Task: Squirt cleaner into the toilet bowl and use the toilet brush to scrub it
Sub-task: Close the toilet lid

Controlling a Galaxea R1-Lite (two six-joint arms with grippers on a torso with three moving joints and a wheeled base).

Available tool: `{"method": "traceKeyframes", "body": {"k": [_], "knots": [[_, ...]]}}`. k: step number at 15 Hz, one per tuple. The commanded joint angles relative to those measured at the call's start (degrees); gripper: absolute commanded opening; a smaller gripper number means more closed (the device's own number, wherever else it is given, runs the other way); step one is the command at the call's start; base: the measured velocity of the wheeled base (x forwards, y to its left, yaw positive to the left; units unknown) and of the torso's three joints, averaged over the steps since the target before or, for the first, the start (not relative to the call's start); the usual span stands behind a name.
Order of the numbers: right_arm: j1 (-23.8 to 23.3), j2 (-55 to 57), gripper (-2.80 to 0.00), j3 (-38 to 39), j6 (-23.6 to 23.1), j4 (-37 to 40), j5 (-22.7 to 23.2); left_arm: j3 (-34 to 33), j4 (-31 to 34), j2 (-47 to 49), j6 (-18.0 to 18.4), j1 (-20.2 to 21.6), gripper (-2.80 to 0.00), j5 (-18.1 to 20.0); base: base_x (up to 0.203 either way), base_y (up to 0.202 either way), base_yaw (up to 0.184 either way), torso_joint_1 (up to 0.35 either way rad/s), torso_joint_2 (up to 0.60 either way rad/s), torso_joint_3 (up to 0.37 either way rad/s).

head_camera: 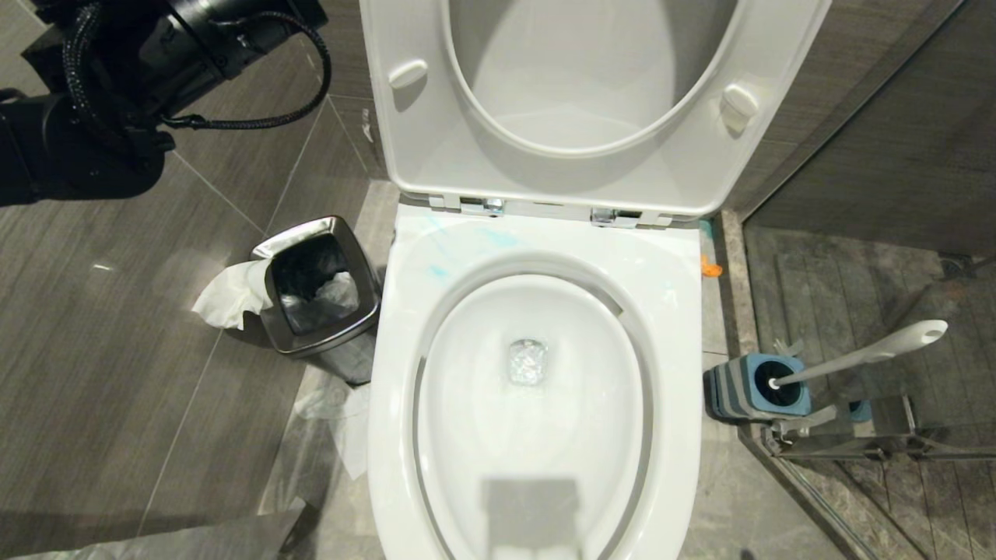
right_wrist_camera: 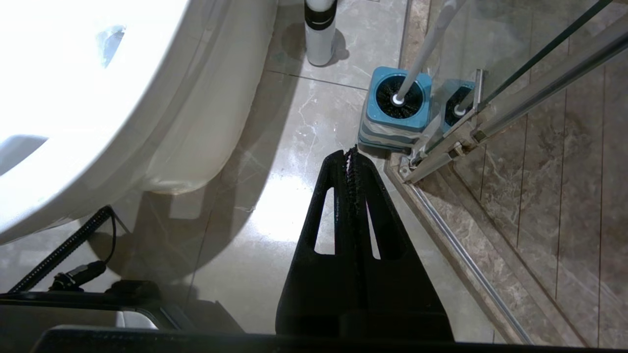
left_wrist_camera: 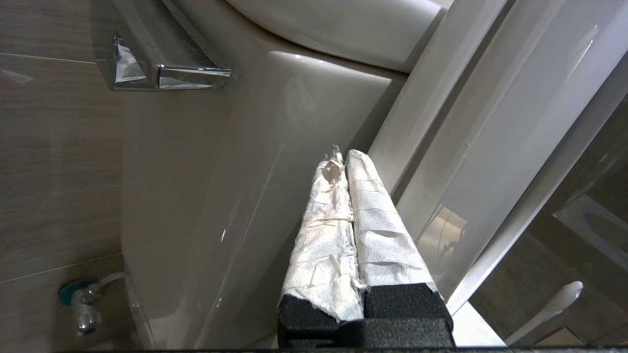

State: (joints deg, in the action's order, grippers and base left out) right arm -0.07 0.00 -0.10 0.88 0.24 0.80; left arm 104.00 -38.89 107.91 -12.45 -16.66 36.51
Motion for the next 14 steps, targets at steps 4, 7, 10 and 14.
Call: {"method": "traceKeyframes", "body": {"k": [4,7,10,14], "knots": [[0.0,0.0,-2.80,0.0,0.0,0.0,0.0,-1.1,-0.3,-0.9,0.1,0.0,-2.80,-0.7,0.000,0.000,0.000,0.000,0.00,0.000],[0.0,0.1,-2.80,0.0,0.0,0.0,0.0,-1.7,-0.4,-1.3,0.1,0.1,-2.80,-1.3,0.000,0.000,0.000,0.000,0.00,0.000],[0.0,0.0,-2.80,0.0,0.0,0.0,0.0,-1.8,-1.9,-1.1,0.1,0.0,-2.80,-1.3,0.000,0.000,0.000,0.000,0.00,0.000],[0.0,0.0,-2.80,0.0,0.0,0.0,0.0,-3.4,-2.2,-1.6,0.1,0.0,-2.80,-1.5,0.000,0.000,0.000,0.000,0.00,0.000]]}}
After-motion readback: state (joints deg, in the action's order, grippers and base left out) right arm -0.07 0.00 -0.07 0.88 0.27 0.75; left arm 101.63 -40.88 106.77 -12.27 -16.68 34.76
